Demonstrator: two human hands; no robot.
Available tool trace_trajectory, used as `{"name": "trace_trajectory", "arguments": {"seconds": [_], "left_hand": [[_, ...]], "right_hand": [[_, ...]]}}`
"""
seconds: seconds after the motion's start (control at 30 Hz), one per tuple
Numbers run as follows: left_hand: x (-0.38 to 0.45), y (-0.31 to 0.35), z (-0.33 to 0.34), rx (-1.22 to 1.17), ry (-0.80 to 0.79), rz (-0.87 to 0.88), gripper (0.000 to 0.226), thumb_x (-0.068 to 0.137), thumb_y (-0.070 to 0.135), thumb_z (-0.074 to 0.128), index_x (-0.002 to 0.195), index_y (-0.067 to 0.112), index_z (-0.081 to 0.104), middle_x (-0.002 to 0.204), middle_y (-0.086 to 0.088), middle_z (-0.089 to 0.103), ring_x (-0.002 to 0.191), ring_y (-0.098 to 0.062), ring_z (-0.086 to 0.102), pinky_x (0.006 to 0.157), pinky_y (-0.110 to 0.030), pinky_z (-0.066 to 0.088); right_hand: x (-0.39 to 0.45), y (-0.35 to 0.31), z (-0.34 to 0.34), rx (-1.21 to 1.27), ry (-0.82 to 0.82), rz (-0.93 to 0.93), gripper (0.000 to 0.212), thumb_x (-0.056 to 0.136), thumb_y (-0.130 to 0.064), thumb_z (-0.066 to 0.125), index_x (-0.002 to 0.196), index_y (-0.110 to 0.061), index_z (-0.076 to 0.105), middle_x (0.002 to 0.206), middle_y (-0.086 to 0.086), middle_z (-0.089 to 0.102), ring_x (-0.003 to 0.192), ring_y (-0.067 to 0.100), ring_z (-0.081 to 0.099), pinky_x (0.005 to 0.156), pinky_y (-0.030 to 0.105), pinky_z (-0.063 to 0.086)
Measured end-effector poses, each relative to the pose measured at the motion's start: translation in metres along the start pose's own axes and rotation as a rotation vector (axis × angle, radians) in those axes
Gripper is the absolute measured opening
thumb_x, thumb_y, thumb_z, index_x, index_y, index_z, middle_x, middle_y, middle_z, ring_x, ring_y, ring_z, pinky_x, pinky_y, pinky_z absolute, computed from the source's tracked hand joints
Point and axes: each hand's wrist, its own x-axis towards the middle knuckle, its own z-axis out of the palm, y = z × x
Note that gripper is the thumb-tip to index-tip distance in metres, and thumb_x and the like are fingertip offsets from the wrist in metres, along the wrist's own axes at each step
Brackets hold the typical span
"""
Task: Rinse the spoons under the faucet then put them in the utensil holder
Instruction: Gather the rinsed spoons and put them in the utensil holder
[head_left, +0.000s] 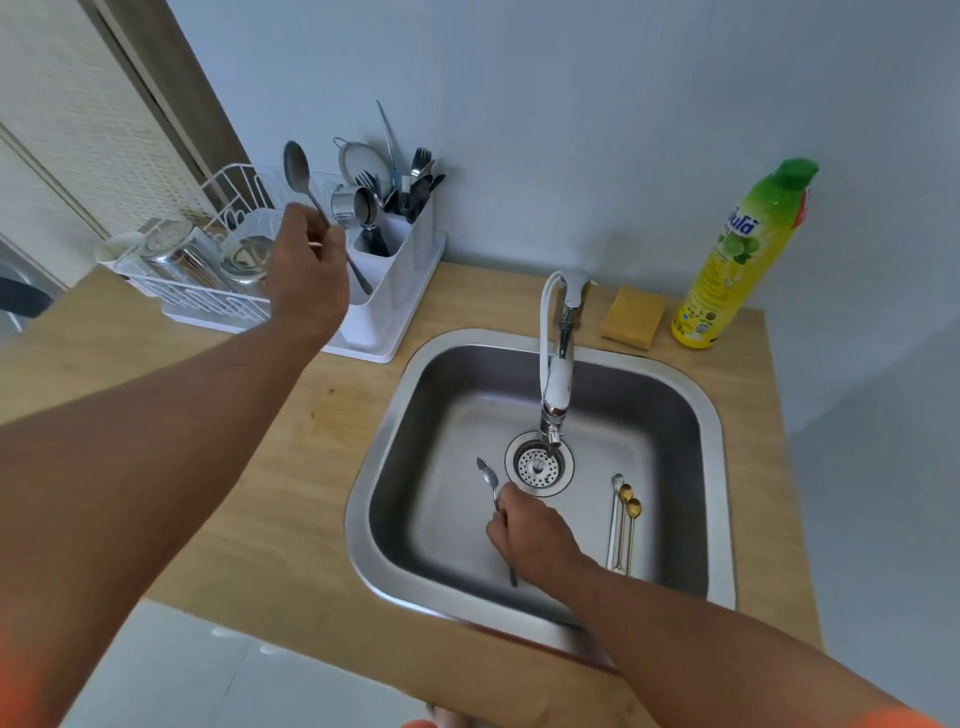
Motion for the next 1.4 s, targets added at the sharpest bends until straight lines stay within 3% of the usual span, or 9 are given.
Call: {"name": "trace_trajectory", "arguments": {"seconds": [0.13,0.37,0.57,0.73,0.87,1.03,1.17,1.3,1.4], "left_hand": [[0.018,-0.025,-0.004,0.106,-0.004,-0.016,0.018,0.103,0.025,0.057,0.111,0.01,0.059,0.101,0.0,0.064,0.089,-0.022,0.06,0.079,-0.032,0.045],[0.014,-0.053,0.007,0.162,-0.094,-0.068,0.013,0.102,0.026,0.058,0.109,0.015,0.06,0.103,0.0,0.064,0.099,-0.028,0.063,0.085,-0.037,0.047],[0.008,-0.067,0.011,0.359,-0.3,-0.143,0.024,0.098,0.027,0.057,0.112,0.009,0.065,0.12,-0.022,0.063,0.1,-0.039,0.065,0.087,-0.045,0.053],[-0.004,-0.065,0.013,0.346,-0.263,-0.208,0.028,0.098,0.03,0.052,0.116,0.011,0.063,0.118,-0.019,0.061,0.096,-0.037,0.064,0.087,-0.05,0.055],[-0.011,-0.071,0.014,0.279,-0.225,-0.202,0.023,0.101,0.031,0.054,0.114,0.013,0.059,0.115,-0.013,0.061,0.095,-0.031,0.062,0.081,-0.045,0.052],[-0.036,-0.091,0.009,0.186,-0.208,-0.247,0.021,0.1,0.039,0.056,0.097,0.019,0.054,0.095,-0.001,0.061,0.083,-0.022,0.058,0.071,-0.036,0.039],[-0.076,-0.116,0.001,0.241,-0.359,-0.291,0.024,0.096,0.046,0.058,0.088,0.025,0.05,0.079,0.006,0.06,0.077,-0.025,0.06,0.067,-0.035,0.041],[-0.114,-0.14,-0.009,0.336,-0.558,-0.167,0.019,0.096,0.043,0.062,0.089,0.03,0.051,0.083,0.007,0.064,0.08,-0.026,0.063,0.07,-0.035,0.05],[-0.126,-0.149,-0.016,0.343,-0.599,-0.121,0.013,0.097,0.04,0.062,0.091,0.031,0.054,0.081,0.013,0.062,0.082,-0.023,0.066,0.069,-0.033,0.05]], "right_hand": [[0.01,-0.035,-0.008,0.051,0.056,-0.098,0.015,0.095,-0.028,0.052,0.087,-0.022,0.042,0.076,-0.001,0.056,0.07,0.029,0.053,0.063,0.038,0.044],[0.043,-0.109,-0.055,0.138,0.281,-0.279,0.012,0.099,-0.023,0.054,0.093,-0.013,0.052,0.078,0.004,0.06,0.077,0.037,0.061,0.064,0.036,0.039],[0.076,-0.16,-0.108,0.203,0.449,-0.31,0.012,0.098,-0.022,0.054,0.087,-0.018,0.049,0.069,-0.004,0.056,0.07,0.029,0.056,0.063,0.037,0.042],[0.113,-0.196,-0.144,0.163,0.517,-0.263,0.011,0.096,-0.028,0.053,0.087,-0.022,0.053,0.076,-0.002,0.064,0.074,0.025,0.061,0.063,0.035,0.045],[0.137,-0.216,-0.161,0.133,0.58,-0.252,0.012,0.096,-0.03,0.055,0.085,-0.024,0.054,0.078,-0.004,0.065,0.075,0.022,0.062,0.064,0.033,0.047],[0.166,-0.235,-0.164,0.157,0.599,-0.183,0.013,0.096,-0.032,0.053,0.09,-0.022,0.059,0.08,-0.007,0.063,0.077,0.021,0.061,0.057,0.029,0.038],[0.182,-0.247,-0.154,0.158,0.583,-0.142,0.013,0.097,-0.033,0.051,0.088,-0.025,0.055,0.085,-0.005,0.064,0.079,0.023,0.06,0.064,0.031,0.04],[0.194,-0.254,-0.138,0.1,0.543,-0.13,0.015,0.1,-0.033,0.048,0.094,-0.022,0.056,0.091,0.001,0.066,0.083,0.026,0.062,0.069,0.036,0.05],[0.198,-0.252,-0.125,0.039,0.484,-0.135,0.014,0.099,-0.032,0.047,0.097,-0.022,0.057,0.096,0.002,0.066,0.086,0.027,0.061,0.071,0.036,0.049]]}}
